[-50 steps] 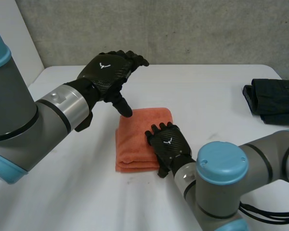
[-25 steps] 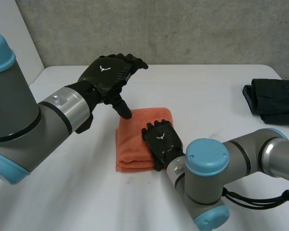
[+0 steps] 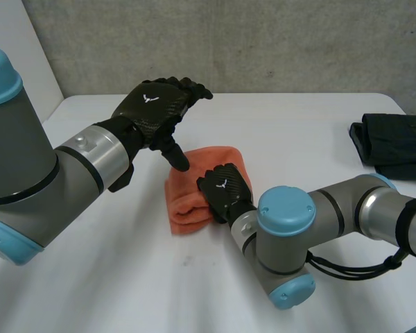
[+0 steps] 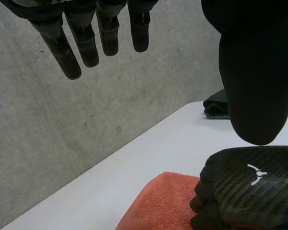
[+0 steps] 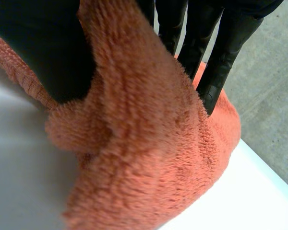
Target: Fold the laundry.
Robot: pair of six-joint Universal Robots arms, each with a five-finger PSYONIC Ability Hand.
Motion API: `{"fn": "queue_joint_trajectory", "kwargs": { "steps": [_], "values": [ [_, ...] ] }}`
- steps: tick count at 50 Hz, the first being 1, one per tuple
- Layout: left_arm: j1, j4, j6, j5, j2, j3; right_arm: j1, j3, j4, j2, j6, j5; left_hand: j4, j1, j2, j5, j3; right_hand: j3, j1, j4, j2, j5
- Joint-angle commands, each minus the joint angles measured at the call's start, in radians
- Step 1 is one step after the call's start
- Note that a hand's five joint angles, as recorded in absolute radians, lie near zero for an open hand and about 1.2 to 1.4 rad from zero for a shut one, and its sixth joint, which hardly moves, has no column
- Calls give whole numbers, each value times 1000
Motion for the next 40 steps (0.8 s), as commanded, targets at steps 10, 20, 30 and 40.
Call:
{"fn": "queue_joint_trajectory", "kwargs": {
  "steps": [10, 20, 30, 40],
  "values": [
    [4, 2, -3, -2, 1, 0, -330, 79, 30, -94, -132, -181, 14, 6, 13, 19, 9, 309, 557, 280, 285, 368],
    [6, 2, -11, -2, 1, 0, -564, 56, 90, -89, -333, -327, 14, 6, 13, 19, 9, 309, 557, 280, 285, 368],
    [19, 2, -11, -2, 1, 0, -653, -189, 231, -37, -424, -491, 14, 6, 13, 19, 9, 309, 557, 280, 285, 368],
    [29, 2, -14, -2, 1, 0, -703, -660, 230, 33, -166, -509, 14, 6, 13, 19, 9, 309, 557, 280, 285, 368]
  ]
}}
